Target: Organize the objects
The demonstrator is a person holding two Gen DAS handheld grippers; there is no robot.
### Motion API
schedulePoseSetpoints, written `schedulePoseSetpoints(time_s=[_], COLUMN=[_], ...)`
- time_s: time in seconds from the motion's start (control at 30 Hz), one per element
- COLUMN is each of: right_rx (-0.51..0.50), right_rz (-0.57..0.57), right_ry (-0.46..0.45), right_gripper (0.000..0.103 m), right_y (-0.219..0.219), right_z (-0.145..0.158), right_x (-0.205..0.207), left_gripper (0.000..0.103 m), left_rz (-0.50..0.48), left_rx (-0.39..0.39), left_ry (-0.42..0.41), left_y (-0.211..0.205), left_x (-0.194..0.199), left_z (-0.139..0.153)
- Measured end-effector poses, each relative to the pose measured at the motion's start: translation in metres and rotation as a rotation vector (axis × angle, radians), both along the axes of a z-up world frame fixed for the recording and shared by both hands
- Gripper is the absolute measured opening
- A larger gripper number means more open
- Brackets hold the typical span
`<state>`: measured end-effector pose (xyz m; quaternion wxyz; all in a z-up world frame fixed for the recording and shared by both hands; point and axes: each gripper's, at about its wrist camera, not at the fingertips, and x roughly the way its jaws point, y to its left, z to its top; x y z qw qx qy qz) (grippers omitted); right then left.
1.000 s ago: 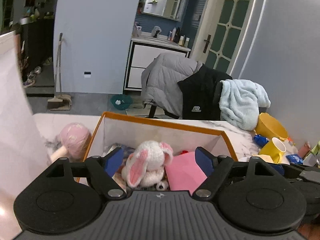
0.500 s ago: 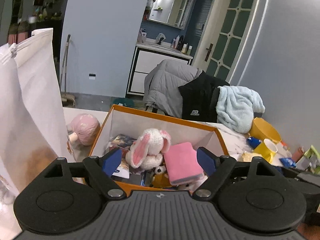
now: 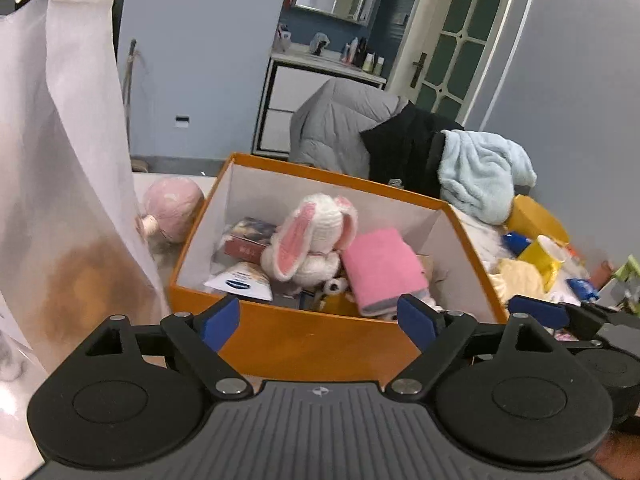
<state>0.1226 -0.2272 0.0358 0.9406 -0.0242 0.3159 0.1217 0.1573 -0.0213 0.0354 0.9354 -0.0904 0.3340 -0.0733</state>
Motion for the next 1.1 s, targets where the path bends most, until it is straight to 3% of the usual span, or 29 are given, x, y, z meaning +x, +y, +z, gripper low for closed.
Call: schedulePoseSetpoints(time_s=[0.2, 0.43, 1.1], right_rx=[-0.059, -0.049, -0.054], right_rz=[0.02, 0.016, 0.011], right_ry=[-0.024, -0.008, -0.014], right_gripper=[0.087, 0.087, 0.088], right_y=[0.013, 0.016, 0.021], right_z=[-0.006, -0.012, -0.01], right_x=[-0.004, -0.004, -0.01], left_gripper=[0.101, 0.101, 0.101], left_rz=[0.036, 0.107, 0.126], left_rx=[0.086, 0.243, 0.25], left_ry=[0.006, -0.003, -0.009], left_y=[-0.006, -0.014, -0.007], left_x=[0.001, -0.003, -0.01], left_z=[-0.005, -0.004, 0.0])
